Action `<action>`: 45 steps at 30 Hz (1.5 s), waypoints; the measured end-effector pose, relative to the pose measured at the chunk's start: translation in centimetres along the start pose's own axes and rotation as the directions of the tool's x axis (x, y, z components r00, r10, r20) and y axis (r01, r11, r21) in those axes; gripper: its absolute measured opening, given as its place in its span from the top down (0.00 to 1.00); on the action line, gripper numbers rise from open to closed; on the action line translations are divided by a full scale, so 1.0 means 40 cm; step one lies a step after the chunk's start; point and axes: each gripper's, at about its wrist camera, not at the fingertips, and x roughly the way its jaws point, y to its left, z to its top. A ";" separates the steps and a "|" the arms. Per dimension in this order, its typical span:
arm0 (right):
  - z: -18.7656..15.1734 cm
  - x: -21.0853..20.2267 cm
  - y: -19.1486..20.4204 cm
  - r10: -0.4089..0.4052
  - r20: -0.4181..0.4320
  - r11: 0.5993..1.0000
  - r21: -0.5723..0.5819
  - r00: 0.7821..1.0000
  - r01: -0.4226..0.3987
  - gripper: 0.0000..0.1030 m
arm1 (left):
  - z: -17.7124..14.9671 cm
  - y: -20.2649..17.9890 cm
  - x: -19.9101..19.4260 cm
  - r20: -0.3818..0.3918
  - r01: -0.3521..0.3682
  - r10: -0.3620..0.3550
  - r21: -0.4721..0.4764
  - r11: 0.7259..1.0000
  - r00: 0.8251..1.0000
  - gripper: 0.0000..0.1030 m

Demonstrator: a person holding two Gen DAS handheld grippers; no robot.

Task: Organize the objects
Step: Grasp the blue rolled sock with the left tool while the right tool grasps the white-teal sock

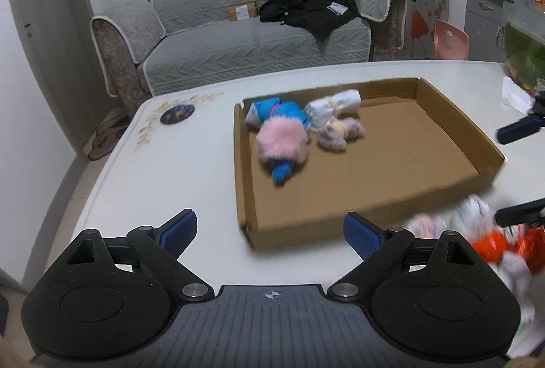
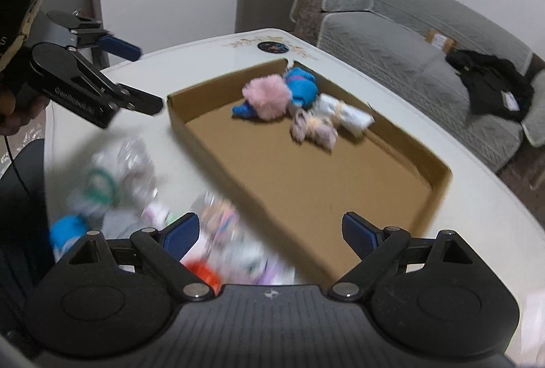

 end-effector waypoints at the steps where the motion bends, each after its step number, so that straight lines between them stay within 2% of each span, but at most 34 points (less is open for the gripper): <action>1: -0.023 -0.020 0.007 -0.005 0.005 1.000 0.016 1.000 0.005 0.13 | -0.016 0.000 -0.015 0.004 0.001 -0.001 -0.001 1.000 1.000 0.07; 7: -0.130 -0.102 0.048 -0.023 0.043 0.992 0.128 0.999 0.018 0.13 | -0.128 -0.022 -0.136 0.018 0.053 -0.052 -0.038 0.998 0.998 0.06; 11: -0.169 -0.117 0.082 -0.017 0.058 0.985 0.174 0.998 0.007 0.13 | -0.185 -0.063 -0.196 0.013 0.149 -0.148 -0.021 0.989 0.989 0.06; 17: -0.202 -0.104 0.156 0.038 0.058 0.986 0.158 0.998 -0.047 0.14 | -0.235 -0.159 -0.227 0.006 0.305 -0.307 0.073 0.949 0.952 0.06; 20: -0.217 -0.095 0.181 0.063 0.061 0.985 0.156 0.996 -0.072 0.14 | -0.249 -0.195 -0.218 0.005 0.347 -0.351 0.134 0.928 0.936 0.07; 24: -0.233 -0.075 0.199 0.057 0.052 0.986 0.155 0.997 -0.065 0.18 | -0.253 -0.224 -0.168 0.002 0.343 -0.351 0.202 0.917 0.936 0.07; 27: -0.238 -0.062 0.202 0.058 0.052 0.984 0.168 0.997 -0.066 0.20 | -0.251 -0.225 -0.119 -0.040 0.336 -0.336 0.221 0.916 0.941 0.10; 31: -0.244 -0.051 0.199 0.061 0.055 0.981 0.183 0.997 -0.070 0.21 | -0.253 -0.217 -0.067 -0.099 0.354 -0.341 0.227 0.907 0.935 0.13; 36: -0.253 -0.047 0.198 0.060 0.044 0.979 0.193 0.997 -0.067 0.27 | -0.259 -0.229 -0.069 -0.104 0.375 -0.360 0.252 0.892 0.927 0.14; 40: -0.262 -0.038 0.197 0.066 0.039 0.975 0.208 0.997 -0.072 0.32 | -0.268 -0.254 -0.055 -0.125 0.374 -0.352 0.292 0.880 0.927 0.14; 42: -0.265 -0.040 0.194 0.065 0.041 0.973 0.218 0.997 -0.072 0.41 | -0.263 -0.256 -0.049 -0.128 0.380 -0.358 0.286 0.880 0.925 0.14; 45: -0.266 -0.042 0.183 0.063 0.047 0.970 0.230 0.997 -0.072 0.50 | -0.255 -0.255 -0.038 -0.140 0.402 -0.378 0.266 0.876 0.915 0.20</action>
